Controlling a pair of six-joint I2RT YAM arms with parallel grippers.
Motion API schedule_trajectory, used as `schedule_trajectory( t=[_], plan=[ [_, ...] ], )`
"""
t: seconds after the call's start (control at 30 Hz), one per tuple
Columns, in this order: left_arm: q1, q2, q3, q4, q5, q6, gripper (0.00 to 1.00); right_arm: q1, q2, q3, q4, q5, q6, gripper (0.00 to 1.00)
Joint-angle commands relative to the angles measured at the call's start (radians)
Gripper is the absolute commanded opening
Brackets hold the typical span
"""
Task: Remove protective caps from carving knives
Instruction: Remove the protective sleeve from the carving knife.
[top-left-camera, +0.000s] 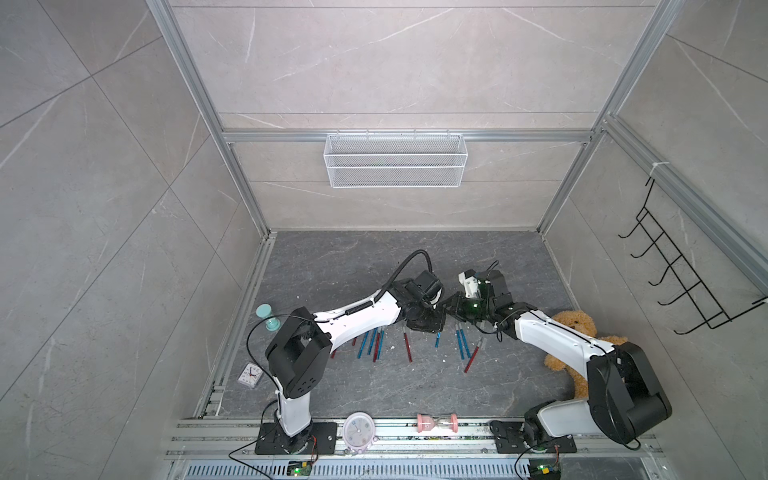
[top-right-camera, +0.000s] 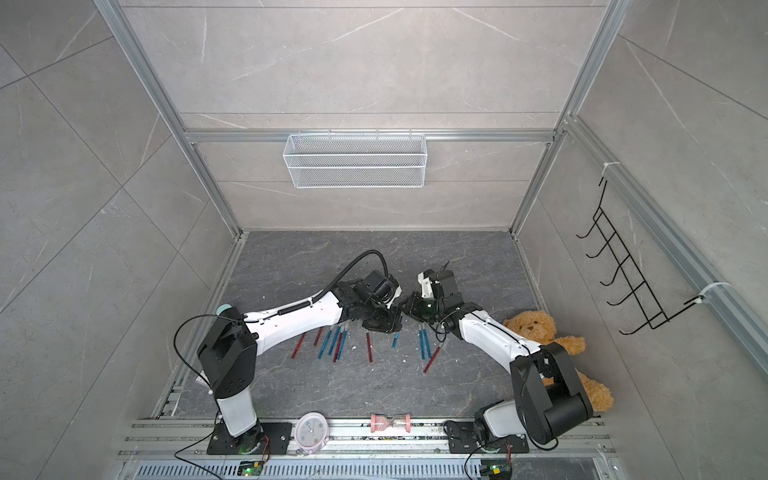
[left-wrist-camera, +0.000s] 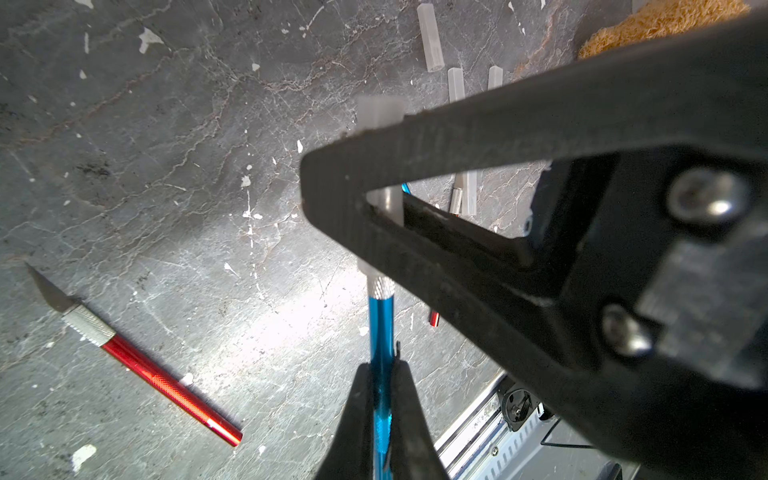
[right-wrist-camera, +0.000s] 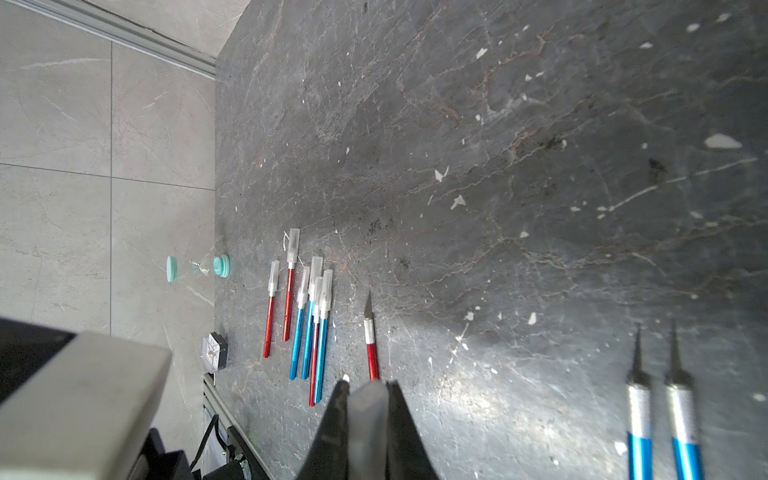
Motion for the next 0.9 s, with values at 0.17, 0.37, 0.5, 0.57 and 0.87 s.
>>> schedule_trajectory(
  t=[0.17,0.37,0.5,0.57,0.87],
  plan=[
    [-0.002,-0.044,-0.014,-0.035,0.019,0.021,0.0,-0.022,-0.009,0.019,0.025,0.048,0.013,0.0],
    [-0.002,-0.046,-0.021,-0.035,0.022,0.021,0.0,-0.036,-0.013,0.017,0.028,0.047,0.016,0.0],
    [-0.004,-0.049,-0.028,-0.035,0.026,0.023,0.0,-0.044,-0.015,0.018,0.032,0.044,0.016,0.0],
    [-0.002,-0.05,-0.03,-0.037,0.028,0.023,0.0,-0.047,-0.016,0.019,0.036,0.042,0.018,0.0],
    [-0.006,-0.052,-0.039,-0.046,0.027,0.028,0.0,-0.075,-0.011,0.037,0.04,0.031,0.016,0.0]
  ],
)
